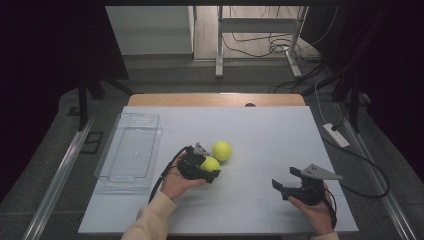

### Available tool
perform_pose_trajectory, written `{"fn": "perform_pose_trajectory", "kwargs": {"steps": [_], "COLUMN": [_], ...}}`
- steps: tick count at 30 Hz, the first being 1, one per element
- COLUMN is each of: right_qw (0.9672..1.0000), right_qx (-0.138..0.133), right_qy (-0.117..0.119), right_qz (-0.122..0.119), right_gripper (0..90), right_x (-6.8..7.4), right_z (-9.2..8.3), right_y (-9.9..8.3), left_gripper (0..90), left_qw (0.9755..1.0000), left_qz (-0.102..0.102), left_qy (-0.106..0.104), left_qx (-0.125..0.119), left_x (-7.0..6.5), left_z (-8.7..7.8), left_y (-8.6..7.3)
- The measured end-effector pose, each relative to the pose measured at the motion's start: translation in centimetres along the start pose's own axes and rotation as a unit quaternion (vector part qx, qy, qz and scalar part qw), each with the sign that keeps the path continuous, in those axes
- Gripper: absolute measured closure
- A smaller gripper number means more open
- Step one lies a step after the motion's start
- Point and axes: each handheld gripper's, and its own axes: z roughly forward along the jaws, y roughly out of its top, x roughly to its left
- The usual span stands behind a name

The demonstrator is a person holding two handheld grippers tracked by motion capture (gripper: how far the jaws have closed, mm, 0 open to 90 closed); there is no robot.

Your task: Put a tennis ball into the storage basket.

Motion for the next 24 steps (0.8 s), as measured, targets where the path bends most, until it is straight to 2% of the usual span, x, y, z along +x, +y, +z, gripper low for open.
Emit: {"fn": "perform_pose_trajectory", "kwargs": {"steps": [12,24], "right_qw": [1.0,1.0], "right_qx": [0.001,0.002], "right_qy": [-0.001,-0.003], "right_qz": [0.0,0.001], "right_gripper": [12.8,12.9], "right_x": [0.0,-0.1], "right_z": [0.0,0.0], "right_y": [0.0,-0.1], "left_gripper": [27.2,27.2], "left_qw": [0.9992,0.9978], "left_qz": [-0.004,-0.006], "left_qy": [0.006,0.007], "left_qx": [-0.039,-0.066], "left_x": [0.0,0.0], "left_z": [-1.7,-2.9], "left_y": [-0.1,0.1]}}
